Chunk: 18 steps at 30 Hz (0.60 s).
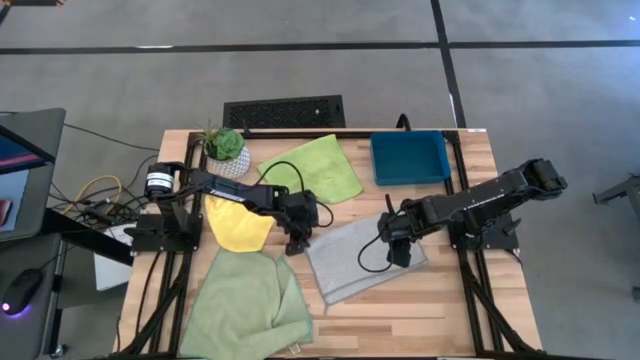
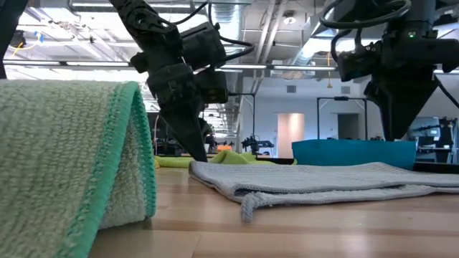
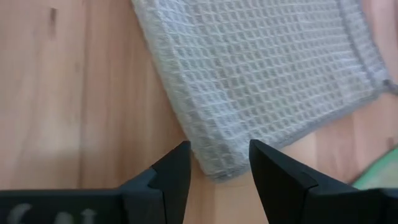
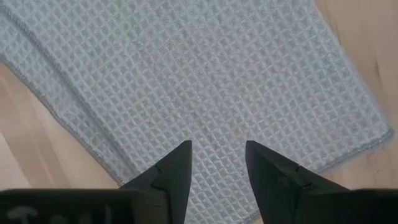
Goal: Fold microfiber towels
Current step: Fold the gray microfiber towel
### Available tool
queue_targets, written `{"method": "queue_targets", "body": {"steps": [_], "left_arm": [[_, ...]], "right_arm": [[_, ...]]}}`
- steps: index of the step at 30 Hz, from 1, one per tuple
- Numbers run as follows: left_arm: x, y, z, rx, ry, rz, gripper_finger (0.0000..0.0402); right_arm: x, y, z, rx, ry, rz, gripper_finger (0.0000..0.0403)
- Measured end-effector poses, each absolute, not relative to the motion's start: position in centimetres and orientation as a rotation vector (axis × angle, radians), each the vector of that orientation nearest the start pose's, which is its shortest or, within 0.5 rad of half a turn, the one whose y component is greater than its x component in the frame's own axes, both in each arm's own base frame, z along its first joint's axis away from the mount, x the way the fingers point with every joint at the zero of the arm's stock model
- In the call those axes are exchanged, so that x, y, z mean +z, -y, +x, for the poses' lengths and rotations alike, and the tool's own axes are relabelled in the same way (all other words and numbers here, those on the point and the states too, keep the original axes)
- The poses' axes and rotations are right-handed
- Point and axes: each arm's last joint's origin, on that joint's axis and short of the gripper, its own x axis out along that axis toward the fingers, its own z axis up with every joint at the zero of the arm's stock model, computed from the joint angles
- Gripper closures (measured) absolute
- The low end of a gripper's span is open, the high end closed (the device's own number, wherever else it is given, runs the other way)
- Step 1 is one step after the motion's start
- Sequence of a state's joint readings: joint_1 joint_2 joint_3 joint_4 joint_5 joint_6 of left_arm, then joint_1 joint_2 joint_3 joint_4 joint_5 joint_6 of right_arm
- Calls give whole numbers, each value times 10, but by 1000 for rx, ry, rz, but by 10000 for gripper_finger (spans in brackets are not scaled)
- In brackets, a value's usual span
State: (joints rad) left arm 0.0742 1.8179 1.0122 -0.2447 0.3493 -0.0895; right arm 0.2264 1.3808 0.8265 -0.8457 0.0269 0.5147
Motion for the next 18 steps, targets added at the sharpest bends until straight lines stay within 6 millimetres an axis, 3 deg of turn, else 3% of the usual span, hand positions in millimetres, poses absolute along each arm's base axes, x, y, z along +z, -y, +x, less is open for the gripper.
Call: {"method": "queue_targets", "body": {"steps": [12, 18], "left_arm": [[144, 1, 349, -198, -1008, -232, 247], [143, 5, 349, -90, -1010, -139, 247]], "right_arm": [[190, -51, 225, -156, -1348, 231, 236], [190, -51, 225, -155, -1348, 231, 240]]}}
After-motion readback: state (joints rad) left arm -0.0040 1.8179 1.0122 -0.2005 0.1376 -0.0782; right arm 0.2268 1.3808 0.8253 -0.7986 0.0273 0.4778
